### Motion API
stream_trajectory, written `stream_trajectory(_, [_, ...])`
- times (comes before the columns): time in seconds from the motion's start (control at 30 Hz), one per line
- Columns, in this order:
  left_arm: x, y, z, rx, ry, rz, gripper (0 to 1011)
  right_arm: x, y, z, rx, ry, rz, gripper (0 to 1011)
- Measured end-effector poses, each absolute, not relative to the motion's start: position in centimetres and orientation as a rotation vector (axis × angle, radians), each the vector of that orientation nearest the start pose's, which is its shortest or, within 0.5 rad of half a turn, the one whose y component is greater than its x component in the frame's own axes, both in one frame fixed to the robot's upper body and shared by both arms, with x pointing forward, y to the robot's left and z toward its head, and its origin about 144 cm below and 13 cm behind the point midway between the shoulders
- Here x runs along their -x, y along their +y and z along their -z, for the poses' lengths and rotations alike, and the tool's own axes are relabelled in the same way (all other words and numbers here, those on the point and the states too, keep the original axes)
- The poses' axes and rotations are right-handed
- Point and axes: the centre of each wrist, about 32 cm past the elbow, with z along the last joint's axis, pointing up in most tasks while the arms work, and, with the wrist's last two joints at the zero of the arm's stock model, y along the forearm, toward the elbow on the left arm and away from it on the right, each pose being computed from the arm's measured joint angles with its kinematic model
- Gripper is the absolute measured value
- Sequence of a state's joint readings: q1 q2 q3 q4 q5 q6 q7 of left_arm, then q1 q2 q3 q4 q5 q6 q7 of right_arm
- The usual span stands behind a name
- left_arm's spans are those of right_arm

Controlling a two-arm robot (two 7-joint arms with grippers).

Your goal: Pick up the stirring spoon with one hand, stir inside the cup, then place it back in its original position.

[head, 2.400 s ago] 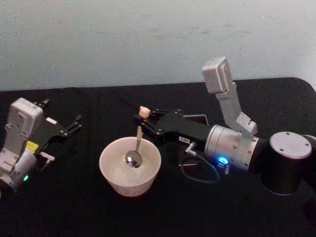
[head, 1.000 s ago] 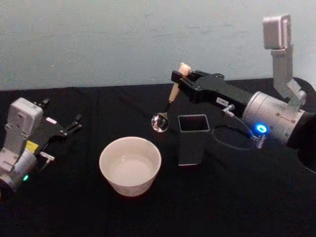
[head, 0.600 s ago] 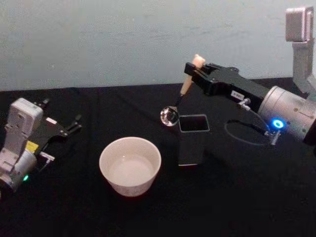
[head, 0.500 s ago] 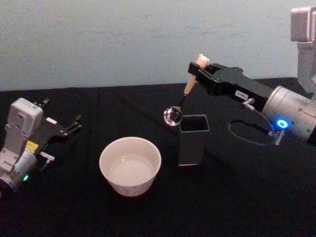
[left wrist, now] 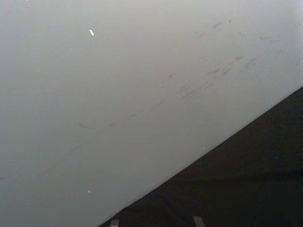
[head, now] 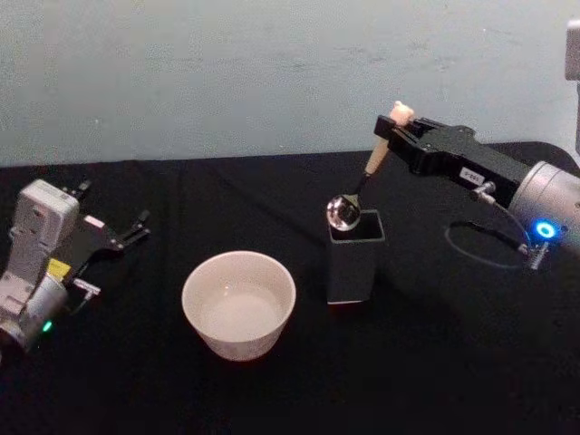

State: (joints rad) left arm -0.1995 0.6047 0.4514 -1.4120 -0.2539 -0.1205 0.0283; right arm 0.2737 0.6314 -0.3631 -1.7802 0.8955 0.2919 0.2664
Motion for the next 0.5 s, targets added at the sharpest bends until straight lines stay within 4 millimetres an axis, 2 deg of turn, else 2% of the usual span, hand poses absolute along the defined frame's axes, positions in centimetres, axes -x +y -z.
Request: stream_trajectory(0.5, [-48.86,30.96,-113.98,-0.304,-0.285,-1.248,1001,-49.17,-28.18,-126.78,-0.052,0.199,0.863,207])
